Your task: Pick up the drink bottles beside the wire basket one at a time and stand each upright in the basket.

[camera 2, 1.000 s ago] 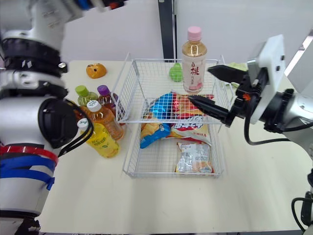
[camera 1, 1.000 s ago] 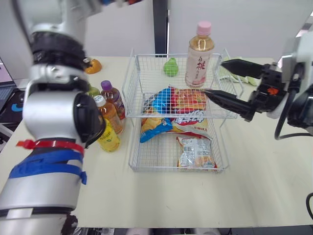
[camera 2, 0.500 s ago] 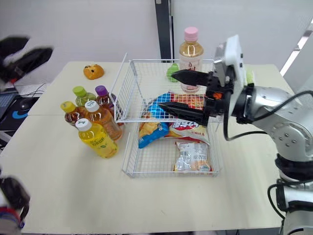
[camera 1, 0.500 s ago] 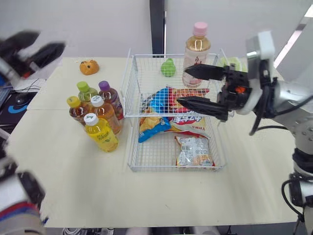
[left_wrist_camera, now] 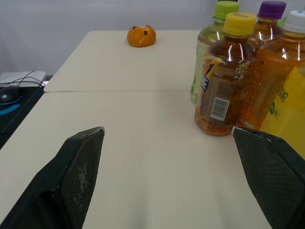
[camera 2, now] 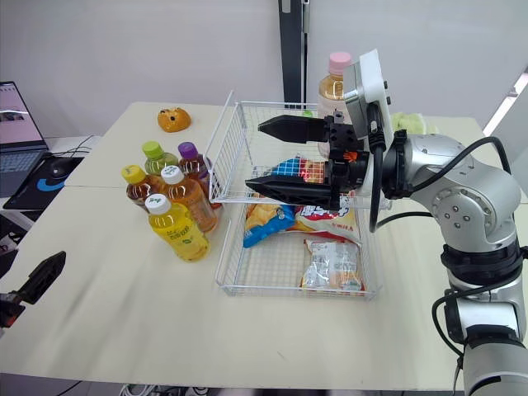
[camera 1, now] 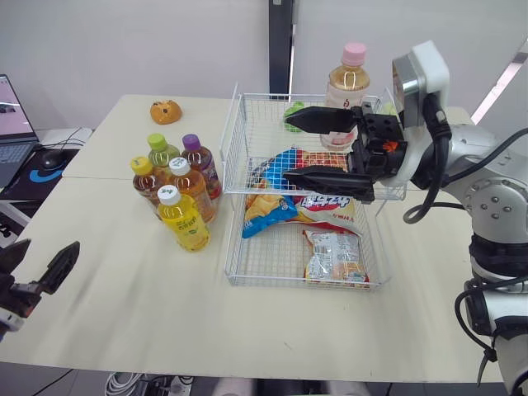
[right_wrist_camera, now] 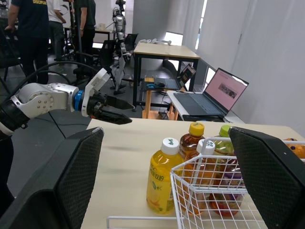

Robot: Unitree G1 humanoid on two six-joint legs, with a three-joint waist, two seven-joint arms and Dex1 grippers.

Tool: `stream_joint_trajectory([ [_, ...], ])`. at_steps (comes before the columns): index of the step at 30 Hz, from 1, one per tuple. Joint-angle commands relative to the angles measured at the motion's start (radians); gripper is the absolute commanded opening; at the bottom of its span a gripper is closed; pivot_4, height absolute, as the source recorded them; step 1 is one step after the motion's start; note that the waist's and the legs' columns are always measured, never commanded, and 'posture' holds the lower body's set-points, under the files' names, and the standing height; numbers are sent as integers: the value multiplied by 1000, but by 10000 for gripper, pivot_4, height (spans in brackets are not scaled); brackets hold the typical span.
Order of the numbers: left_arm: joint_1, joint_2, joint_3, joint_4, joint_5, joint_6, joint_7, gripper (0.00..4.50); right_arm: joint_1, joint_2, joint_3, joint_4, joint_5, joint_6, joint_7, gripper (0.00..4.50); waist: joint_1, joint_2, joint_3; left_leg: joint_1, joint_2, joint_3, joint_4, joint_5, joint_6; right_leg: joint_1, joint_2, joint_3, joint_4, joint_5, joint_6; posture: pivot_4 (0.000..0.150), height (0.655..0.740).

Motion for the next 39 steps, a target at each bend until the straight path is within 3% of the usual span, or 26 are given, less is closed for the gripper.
stream_joint_trajectory([
  [1,8,3,8,-56,-65,-13,57,44815,-15,-7,-26,-13,-2,-3,13,45000,1,0,0,3,0,0,-1,-1,1,3,0,0,-1,0,0,1500,7400],
  [10,-130,80,-140,-30,-136,-14,145,44815,74,-50,-43,-101,-22,5,-10,45000,2,0,0,5,0,0,-2,-1,1,5,0,0,-1,0,0,1500,7400],
  [20,-421,180,-409,236,-15,-91,169,44815,204,-72,-91,-244,23,37,-114,45000,-6,1,0,5,0,-1,-3,0,0,4,1,0,-2,0,0,1500,7400],
  [28,-572,208,-505,428,59,-185,155,44815,231,-80,-118,-286,58,58,-183,45000,-9,1,0,5,0,0,-10,1,-2,4,1,0,-8,0,0,1500,7400],
  [38,-635,203,-573,521,88,-253,110,44815,235,-99,-136,-307,102,72,-232,45000,-9,1,0,4,0,-1,-15,2,-3,4,1,-1,-16,0,0,1500,7400],
  [39,-635,203,-574,526,89,-258,109,43017,235,-101,-136,-309,106,72,-235,45000,-10,1,0,4,0,-1,-15,2,-3,4,1,-1,-16,0,0,1500,7400],
])
